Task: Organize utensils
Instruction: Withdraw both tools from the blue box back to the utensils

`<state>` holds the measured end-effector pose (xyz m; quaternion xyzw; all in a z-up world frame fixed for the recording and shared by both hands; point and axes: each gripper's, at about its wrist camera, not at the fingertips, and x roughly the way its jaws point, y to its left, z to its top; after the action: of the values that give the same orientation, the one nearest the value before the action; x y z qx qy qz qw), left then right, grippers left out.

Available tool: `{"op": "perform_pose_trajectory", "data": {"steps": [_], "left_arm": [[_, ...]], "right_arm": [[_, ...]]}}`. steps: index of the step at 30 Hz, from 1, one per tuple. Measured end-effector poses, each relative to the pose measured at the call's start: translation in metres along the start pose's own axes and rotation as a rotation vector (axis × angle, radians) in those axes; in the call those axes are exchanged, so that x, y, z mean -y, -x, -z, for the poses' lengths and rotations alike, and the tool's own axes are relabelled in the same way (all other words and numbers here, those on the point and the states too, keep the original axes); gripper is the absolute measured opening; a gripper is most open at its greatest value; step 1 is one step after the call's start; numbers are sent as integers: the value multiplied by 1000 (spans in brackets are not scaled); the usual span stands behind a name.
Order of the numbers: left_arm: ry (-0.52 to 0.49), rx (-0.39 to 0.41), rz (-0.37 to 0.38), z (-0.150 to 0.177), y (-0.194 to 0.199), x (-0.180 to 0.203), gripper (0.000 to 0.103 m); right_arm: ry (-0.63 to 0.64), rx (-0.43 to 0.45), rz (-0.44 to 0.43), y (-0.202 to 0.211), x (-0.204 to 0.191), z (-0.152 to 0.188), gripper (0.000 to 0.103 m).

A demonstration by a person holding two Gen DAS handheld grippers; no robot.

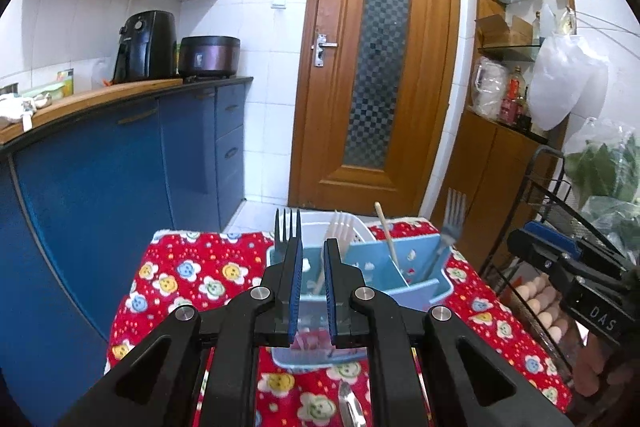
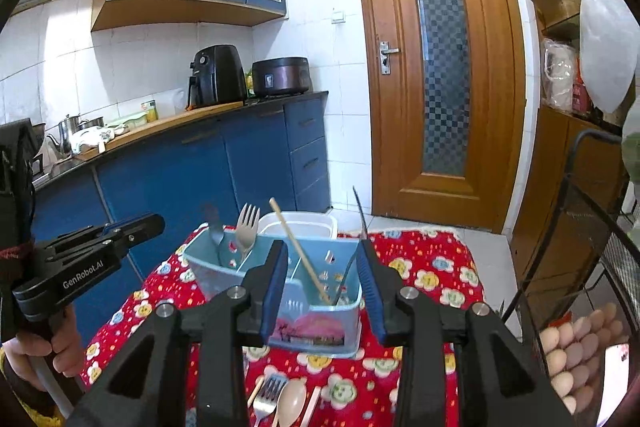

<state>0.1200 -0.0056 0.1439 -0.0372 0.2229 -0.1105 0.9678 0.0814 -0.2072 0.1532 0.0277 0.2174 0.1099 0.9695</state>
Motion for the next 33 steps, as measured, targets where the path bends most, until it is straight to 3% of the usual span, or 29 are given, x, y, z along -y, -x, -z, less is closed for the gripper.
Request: {"op": "perform_pose_trajectory", "data": {"steps": [11,26,33], "left_arm": [[24,-100,33,35,15,5,11],[63,-239,51,80,3,0,11],[88,-300,67,99,-8,-2,11]], "right_arm": [[-20,-92,-3,11,-2,36,41],[-68,-293,-35,-10,3,88,44],[-77,-346,-41,-20,4,108,44]]}}
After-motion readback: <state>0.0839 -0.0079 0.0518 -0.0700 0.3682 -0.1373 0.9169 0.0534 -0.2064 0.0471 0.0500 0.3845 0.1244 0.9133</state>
